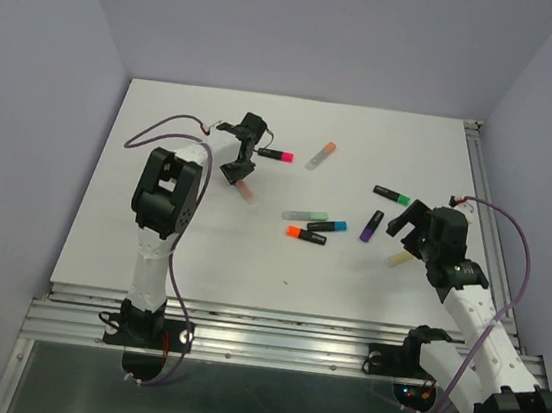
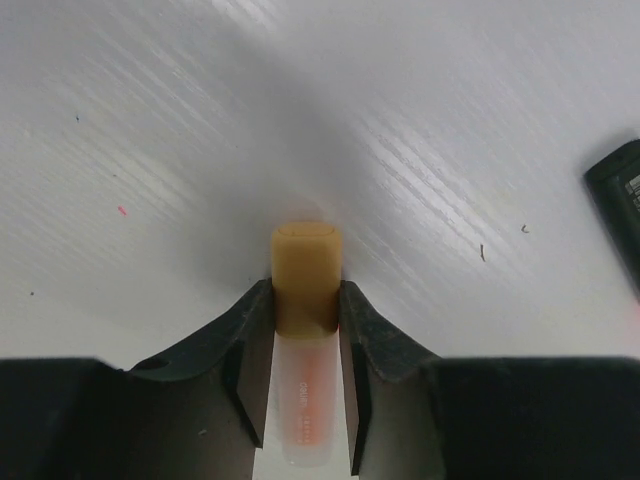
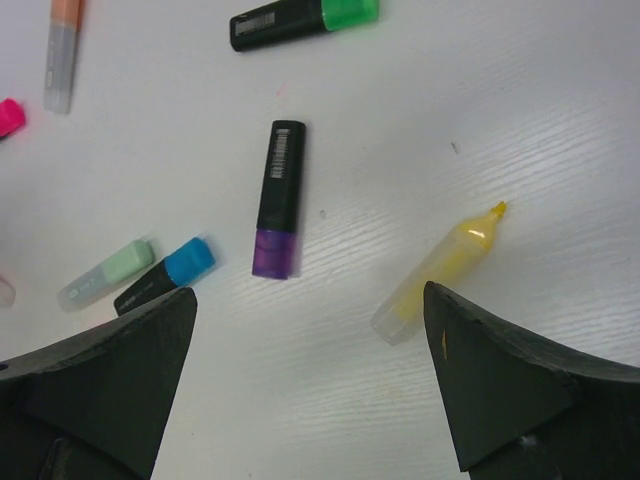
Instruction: Open the pen caps
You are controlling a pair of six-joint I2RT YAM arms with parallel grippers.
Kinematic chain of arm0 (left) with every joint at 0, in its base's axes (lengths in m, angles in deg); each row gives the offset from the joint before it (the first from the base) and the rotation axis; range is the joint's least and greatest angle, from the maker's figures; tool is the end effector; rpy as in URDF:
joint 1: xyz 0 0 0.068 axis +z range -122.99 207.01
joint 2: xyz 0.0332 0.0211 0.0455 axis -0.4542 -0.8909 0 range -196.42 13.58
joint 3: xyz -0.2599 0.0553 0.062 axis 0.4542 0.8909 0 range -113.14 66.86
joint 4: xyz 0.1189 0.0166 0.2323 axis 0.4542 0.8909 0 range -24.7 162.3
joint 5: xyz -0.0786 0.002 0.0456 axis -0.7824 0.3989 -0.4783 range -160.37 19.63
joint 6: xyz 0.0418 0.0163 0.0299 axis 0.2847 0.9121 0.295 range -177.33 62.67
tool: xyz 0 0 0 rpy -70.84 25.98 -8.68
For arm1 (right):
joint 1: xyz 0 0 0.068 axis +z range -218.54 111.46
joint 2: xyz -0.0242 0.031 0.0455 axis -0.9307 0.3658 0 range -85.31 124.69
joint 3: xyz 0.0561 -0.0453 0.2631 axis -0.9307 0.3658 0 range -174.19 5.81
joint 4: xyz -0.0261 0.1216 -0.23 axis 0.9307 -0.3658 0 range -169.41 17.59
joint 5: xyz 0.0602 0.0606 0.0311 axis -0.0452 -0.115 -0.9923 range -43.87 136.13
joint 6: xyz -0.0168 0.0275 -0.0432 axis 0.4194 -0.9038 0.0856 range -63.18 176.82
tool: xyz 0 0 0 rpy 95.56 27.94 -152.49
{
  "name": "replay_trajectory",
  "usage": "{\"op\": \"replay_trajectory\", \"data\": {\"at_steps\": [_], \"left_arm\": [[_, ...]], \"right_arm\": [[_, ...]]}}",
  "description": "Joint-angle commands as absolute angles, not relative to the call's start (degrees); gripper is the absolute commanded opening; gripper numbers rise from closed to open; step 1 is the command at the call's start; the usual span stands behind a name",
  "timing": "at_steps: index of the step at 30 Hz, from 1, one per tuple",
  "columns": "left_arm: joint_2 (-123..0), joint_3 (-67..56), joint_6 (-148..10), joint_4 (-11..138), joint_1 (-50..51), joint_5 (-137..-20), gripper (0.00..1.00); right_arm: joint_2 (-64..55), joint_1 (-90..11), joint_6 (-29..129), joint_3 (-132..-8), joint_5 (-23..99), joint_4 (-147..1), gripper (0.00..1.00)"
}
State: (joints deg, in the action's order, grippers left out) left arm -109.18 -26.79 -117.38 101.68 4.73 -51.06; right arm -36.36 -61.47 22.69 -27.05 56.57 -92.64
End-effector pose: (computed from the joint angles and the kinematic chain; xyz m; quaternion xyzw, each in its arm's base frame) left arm 0.4215 -0.1601 0.1709 -0.3455 0.9000 -0.0143 0.2654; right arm 0.1859 0.0166 0.2378 0.2478 0.8544 0.0822 0.4494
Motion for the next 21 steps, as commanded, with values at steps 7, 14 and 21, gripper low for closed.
{"op": "replay_trajectory", "data": {"at_steps": [7, 14, 21], "left_arm": [[-93.67, -7.28, -114.54, 89.14, 4.78, -55.86, 0.0], [-72.41, 8.84, -114.28, 77.61, 1.36, -62.37, 0.0], [-59.3, 17.1, -117.87, 75.67, -5.33, -62.11, 0.0]], "right_arm": [[-39.88, -61.6, 26.42, -22.76, 17.44, -75.86, 1.0], [-32.96, -30.26, 25.19, -27.32, 33.1, -72.87, 1.0], [-16.33, -13.35, 26.68, -36.98, 48.58, -71.26, 1.0]]}}
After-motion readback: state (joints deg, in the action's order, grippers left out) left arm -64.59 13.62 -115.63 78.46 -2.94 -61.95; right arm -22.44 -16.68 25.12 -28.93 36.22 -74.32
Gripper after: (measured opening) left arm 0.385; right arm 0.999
